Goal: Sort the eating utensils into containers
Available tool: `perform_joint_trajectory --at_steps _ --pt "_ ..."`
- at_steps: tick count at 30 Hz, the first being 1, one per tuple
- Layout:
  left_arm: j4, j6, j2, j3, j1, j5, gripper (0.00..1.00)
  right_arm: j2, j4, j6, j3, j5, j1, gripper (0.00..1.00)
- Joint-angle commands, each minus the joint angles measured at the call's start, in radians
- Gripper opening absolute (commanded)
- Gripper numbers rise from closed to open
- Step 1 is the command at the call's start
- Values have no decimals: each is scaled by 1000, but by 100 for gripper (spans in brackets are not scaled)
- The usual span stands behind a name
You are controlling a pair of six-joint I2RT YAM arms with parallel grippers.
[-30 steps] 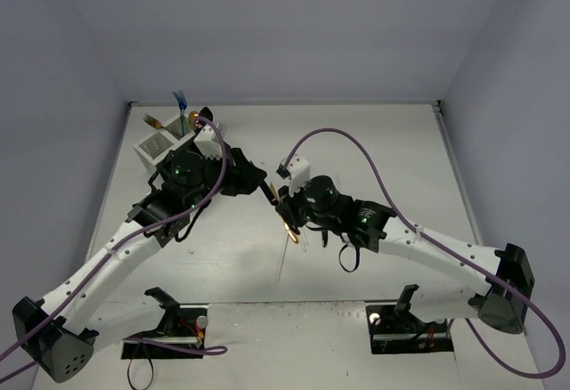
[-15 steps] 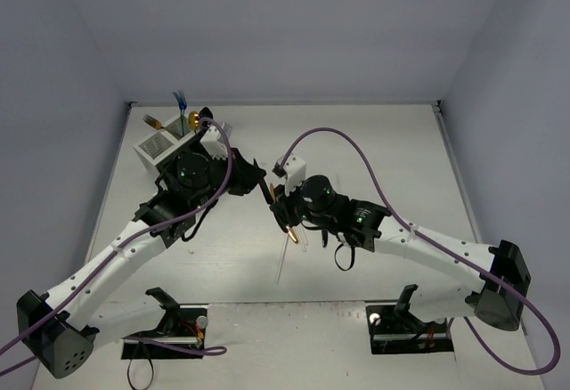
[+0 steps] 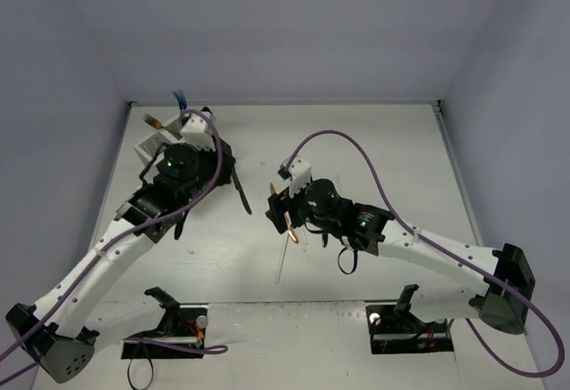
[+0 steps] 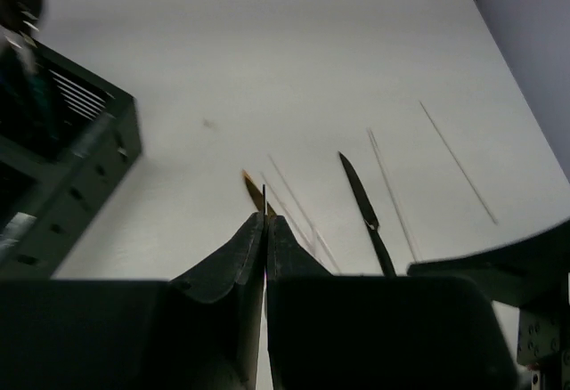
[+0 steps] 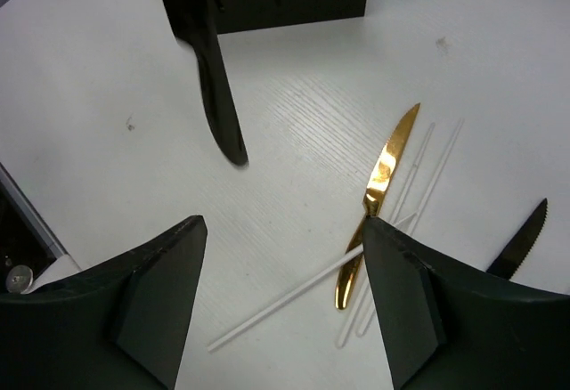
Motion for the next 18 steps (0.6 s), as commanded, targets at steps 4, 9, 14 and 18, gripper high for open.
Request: perform_joint_trajectory --at_steps 4,9,14,18 --pt "-3 222 86 332 323 -118 0 -116 41 19 -55 107 -22 69" --pt "10 277 242 503 488 -121 0 -157 17 30 -92 115 -44 70" --pt "105 255 369 526 614 -115 0 -184 -3 32 -123 115 -66 70" --pt "189 223 469 484 689 -116 0 -204 -20 24 -139 113 -86 70"
